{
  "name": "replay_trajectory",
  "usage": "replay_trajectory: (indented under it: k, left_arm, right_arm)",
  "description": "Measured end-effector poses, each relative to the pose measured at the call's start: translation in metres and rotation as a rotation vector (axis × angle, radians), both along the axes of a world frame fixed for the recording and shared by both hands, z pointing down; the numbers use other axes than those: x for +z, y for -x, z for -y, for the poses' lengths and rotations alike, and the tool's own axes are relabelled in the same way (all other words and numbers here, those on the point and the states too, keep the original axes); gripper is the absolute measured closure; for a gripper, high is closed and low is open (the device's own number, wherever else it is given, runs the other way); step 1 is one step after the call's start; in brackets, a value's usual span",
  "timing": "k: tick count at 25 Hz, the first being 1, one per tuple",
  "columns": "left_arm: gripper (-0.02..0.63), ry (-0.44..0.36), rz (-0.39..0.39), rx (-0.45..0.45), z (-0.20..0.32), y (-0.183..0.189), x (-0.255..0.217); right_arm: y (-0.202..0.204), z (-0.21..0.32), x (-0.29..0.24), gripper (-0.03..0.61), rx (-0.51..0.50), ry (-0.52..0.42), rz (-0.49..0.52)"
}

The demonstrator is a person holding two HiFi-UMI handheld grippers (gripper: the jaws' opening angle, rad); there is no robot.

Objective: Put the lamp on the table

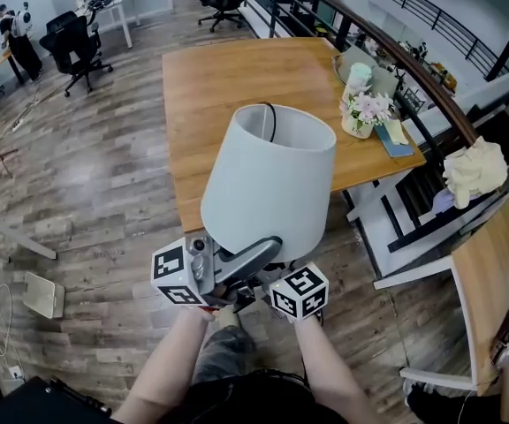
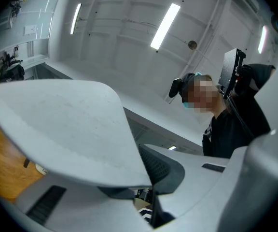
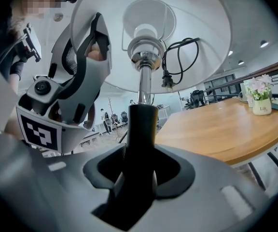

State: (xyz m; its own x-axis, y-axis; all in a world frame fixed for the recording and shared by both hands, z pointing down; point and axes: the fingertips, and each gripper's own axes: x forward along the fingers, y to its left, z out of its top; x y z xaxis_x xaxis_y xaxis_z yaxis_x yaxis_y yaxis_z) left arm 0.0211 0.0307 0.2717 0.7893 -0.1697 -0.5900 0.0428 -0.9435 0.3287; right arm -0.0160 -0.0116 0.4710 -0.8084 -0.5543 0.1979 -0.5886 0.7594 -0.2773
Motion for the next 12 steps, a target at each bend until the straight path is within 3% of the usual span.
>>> replay_trajectory:
  k: [12]
  left_arm:
    - [0.588,0.003,-0.008,0.021,0.079,0.035,0.006]
  right_arm:
    - [0.032,0.079,0.007,0.405,0.024,0.003,-0.013]
